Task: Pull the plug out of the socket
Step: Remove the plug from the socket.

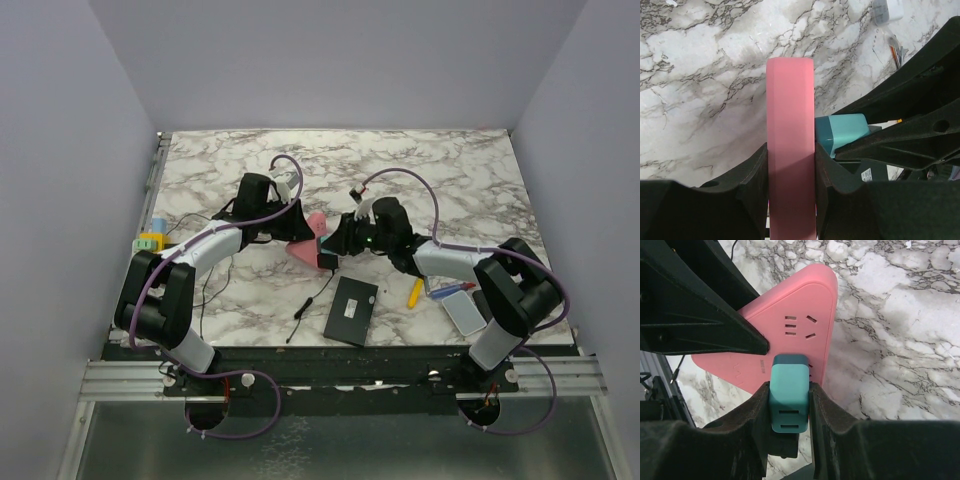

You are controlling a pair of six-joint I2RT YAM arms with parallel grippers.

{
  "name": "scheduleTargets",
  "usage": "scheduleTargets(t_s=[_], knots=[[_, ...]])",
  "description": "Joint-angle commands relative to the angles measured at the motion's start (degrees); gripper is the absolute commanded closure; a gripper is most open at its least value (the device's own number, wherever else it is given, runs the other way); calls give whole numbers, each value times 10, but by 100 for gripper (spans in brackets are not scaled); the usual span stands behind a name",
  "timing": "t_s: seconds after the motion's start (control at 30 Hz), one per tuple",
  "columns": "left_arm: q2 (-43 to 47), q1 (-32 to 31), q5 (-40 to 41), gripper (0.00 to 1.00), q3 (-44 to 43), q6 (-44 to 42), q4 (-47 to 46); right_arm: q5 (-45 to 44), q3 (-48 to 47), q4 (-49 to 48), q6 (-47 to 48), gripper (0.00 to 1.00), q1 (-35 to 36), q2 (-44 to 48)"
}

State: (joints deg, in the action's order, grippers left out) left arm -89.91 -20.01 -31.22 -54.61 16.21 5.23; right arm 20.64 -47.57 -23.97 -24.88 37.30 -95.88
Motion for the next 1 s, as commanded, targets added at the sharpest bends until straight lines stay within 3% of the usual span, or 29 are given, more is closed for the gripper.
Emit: scheduleTargets(t_s=[0.0,0.27,0.63,0.97], knots=[[-11,1,13,100,-6,-17,1,109,12,-58,-17,100,-2,8],[-10,1,14,100,-7,-16,1,132,4,-58,-12,100,-9,-1],[-6,1,29,100,-6,-12,3,27,-38,66,-21,100,-8,24],[-2,0,31,100,-5,-11,4,-25,-69,103,-34,100,17,-3]])
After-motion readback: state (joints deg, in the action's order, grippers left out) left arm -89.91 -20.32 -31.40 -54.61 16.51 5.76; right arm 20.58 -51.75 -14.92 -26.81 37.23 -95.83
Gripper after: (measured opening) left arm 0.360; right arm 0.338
